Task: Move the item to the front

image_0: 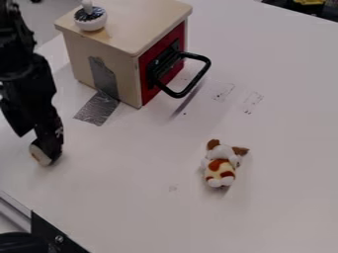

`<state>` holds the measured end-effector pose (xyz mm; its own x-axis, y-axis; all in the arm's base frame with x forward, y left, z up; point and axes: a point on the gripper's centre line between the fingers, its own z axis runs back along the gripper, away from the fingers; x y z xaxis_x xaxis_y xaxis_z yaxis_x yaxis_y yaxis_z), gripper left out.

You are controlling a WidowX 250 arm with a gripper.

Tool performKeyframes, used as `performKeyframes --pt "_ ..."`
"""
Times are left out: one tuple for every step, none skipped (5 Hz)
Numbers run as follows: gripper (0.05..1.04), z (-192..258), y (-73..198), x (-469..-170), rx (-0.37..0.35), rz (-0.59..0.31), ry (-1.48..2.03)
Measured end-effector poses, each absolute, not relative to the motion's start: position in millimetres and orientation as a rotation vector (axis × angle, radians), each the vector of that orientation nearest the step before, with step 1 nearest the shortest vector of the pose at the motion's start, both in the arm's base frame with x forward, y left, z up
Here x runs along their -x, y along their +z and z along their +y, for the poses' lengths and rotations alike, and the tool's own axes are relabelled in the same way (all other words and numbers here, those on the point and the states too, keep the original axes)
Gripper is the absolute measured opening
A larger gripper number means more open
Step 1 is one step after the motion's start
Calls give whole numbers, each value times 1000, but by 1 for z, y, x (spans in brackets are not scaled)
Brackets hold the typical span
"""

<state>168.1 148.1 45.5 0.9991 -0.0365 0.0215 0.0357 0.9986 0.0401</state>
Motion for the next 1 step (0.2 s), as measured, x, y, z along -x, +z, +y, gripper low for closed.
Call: performKeyframes --pt "1000 146 76 -172 -49 -57 -27"
